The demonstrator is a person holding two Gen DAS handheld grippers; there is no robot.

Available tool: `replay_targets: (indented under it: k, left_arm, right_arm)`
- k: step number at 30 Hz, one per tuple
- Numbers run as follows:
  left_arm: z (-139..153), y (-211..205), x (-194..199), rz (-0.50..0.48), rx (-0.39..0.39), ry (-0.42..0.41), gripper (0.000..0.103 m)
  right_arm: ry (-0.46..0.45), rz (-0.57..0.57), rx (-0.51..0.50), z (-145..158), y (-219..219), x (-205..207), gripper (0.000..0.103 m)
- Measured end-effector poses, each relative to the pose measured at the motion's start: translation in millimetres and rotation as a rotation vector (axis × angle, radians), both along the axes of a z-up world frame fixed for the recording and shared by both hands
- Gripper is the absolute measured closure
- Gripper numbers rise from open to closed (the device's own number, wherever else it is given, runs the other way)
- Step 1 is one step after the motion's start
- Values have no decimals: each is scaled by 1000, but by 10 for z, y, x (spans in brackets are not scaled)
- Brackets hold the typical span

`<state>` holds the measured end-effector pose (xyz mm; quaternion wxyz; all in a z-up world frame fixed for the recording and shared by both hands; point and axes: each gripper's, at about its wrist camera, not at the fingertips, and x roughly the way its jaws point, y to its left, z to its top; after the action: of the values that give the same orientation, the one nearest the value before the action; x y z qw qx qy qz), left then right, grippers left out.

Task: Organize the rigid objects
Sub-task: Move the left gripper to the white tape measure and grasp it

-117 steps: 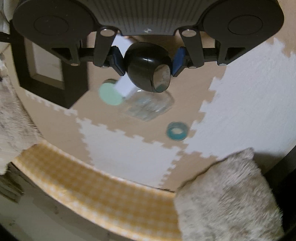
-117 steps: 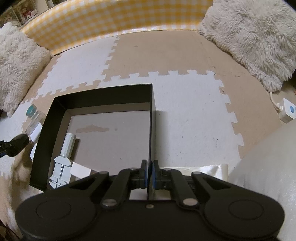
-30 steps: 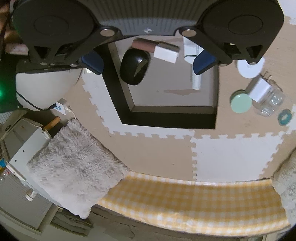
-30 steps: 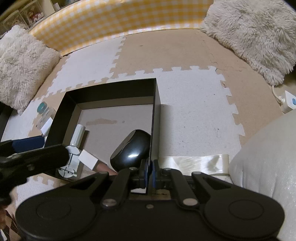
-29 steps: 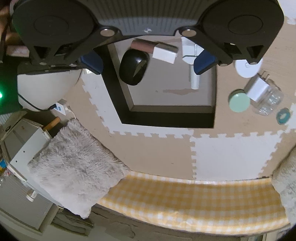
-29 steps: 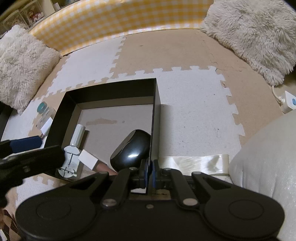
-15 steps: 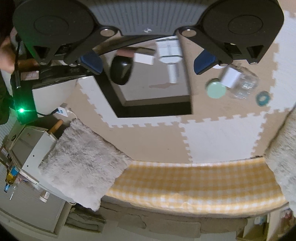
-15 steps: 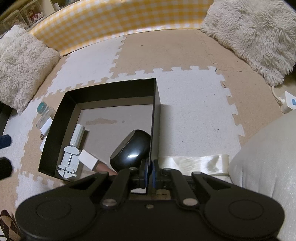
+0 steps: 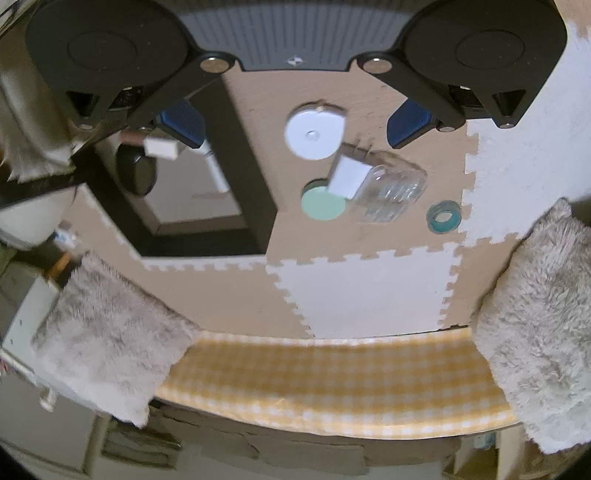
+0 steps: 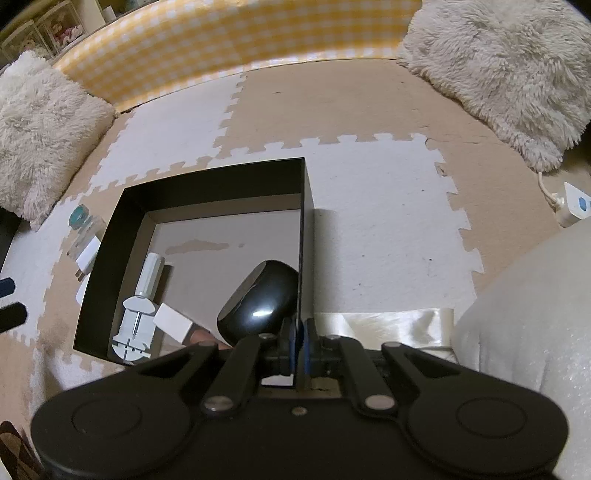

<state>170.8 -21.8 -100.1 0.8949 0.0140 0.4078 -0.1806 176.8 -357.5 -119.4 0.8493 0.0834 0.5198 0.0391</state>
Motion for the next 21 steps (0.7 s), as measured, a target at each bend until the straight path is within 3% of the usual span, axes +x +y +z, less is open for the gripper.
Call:
replay_targets:
  k: [5, 13, 18, 21]
  left_arm:
    - [-211, -40, 41, -19, 56, 32, 0]
    - [-391, -150, 171, -36, 47, 89, 1]
    - [-513, -117, 316, -7, 54, 95, 24]
    - [-622, -107, 372, -5, 59, 113, 31]
  right_arm:
    - [2, 4, -13, 0, 13, 7, 98]
    - [4, 7, -25, 10, 39, 7, 98]
    - [3, 10, -32, 12, 49, 6, 98]
    - [3, 11, -33, 9, 52, 9, 98]
